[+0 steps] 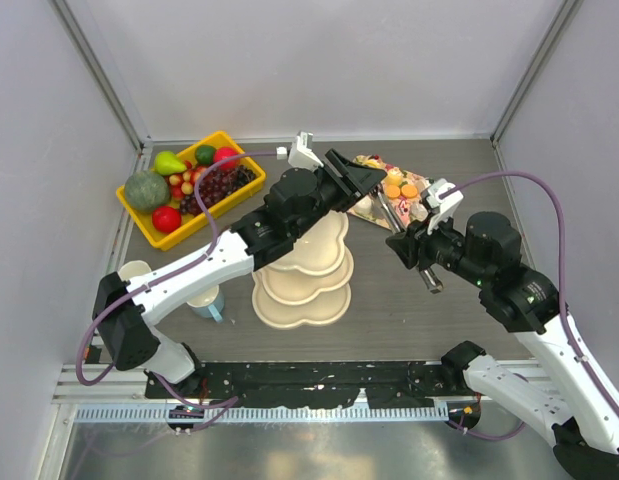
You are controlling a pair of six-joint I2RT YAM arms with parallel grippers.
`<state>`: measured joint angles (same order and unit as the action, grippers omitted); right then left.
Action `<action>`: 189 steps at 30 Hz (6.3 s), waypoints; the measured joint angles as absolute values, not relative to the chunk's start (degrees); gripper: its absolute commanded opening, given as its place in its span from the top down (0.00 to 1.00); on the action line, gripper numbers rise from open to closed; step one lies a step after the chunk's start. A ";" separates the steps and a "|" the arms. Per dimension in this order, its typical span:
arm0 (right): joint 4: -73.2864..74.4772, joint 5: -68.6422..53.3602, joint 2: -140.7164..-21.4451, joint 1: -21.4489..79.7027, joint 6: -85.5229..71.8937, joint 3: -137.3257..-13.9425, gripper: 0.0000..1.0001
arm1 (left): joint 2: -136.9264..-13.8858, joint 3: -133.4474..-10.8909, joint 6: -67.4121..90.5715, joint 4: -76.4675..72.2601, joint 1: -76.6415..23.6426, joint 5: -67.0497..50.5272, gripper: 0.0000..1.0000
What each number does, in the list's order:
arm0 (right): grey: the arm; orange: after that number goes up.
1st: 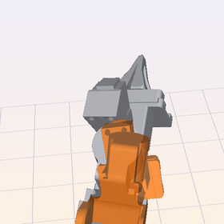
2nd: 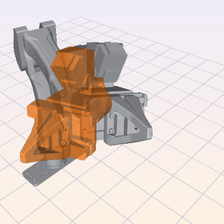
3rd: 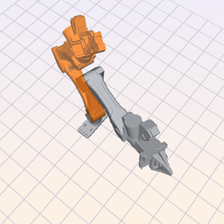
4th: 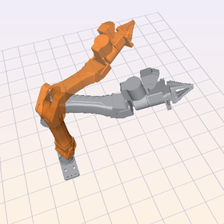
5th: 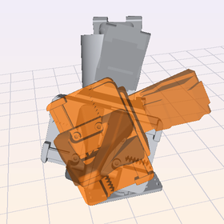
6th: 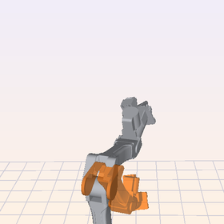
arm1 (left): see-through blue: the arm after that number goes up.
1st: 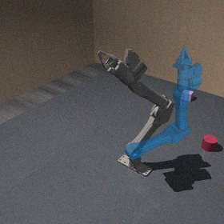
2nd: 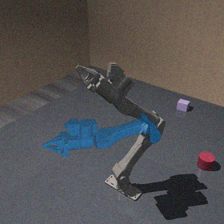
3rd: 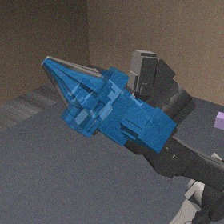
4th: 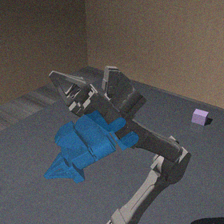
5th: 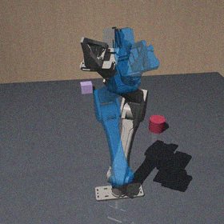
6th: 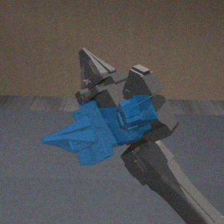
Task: Serve the afternoon tea
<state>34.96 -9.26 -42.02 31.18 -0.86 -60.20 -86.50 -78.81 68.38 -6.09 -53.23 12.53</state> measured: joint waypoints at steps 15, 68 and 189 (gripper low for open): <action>37.32 -7.57 -42.15 31.16 0.34 -61.89 0.79 | -86.26 -78.81 66.74 -6.81 -53.10 12.01 0.24; 40.91 12.21 -76.90 17.10 -3.09 -62.74 0.43 | -12.05 -32.29 -7.68 15.33 -35.55 53.54 0.01; 24.97 15.18 -54.68 56.53 -20.93 -32.53 0.43 | -12.01 -30.98 -7.53 13.06 -34.37 53.36 0.01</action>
<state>24.97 15.18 -54.68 56.53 -20.93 -32.53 -12.01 -30.98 -7.53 13.06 -34.37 53.36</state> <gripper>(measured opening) 0.588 0.990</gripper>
